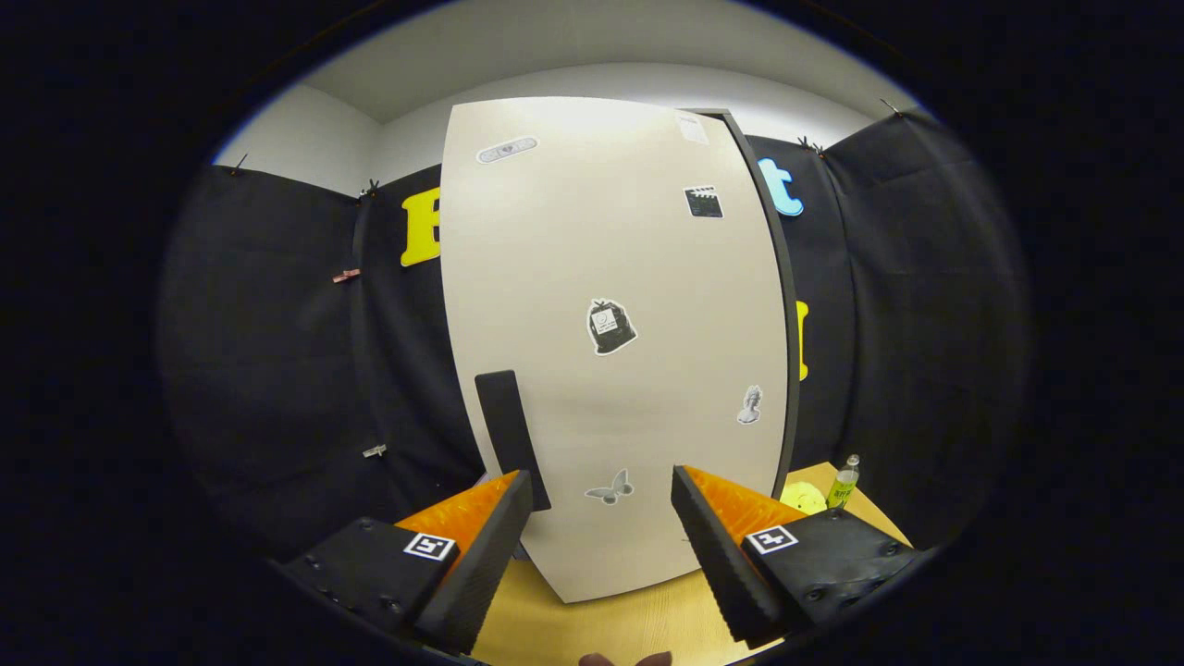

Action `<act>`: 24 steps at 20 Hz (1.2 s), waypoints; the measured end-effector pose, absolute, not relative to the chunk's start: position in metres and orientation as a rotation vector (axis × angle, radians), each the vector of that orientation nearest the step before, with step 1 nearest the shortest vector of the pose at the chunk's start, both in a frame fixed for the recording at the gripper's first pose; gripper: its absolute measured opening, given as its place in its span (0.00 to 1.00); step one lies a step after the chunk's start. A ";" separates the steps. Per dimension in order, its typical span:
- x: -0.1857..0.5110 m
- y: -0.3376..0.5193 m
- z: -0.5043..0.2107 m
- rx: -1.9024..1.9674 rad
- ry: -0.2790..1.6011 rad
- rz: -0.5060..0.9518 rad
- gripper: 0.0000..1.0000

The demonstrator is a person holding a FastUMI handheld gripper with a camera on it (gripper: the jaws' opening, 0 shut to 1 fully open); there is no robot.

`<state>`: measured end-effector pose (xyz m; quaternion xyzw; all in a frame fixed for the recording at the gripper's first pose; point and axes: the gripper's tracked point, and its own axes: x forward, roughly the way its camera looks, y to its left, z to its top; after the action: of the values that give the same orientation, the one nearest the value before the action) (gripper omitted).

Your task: Open the shoe cabinet door, grab the shoes and put them into the shoe cabinet, then close the shoe cabinet door.

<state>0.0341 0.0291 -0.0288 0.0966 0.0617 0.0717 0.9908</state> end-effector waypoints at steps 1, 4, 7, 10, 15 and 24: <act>0.035 0.029 -0.031 0.192 0.127 0.142 0.98; 0.037 0.031 -0.035 0.194 0.138 0.142 0.98; 0.037 0.031 -0.036 0.196 0.139 0.141 0.98; 0.036 0.029 -0.036 0.195 0.138 0.139 0.98; 0.034 0.024 -0.033 0.202 0.135 0.133 0.98; 0.033 0.016 -0.033 0.187 0.123 0.121 0.98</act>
<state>0.0326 0.0163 -0.0335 0.0932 0.0612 0.0604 0.9919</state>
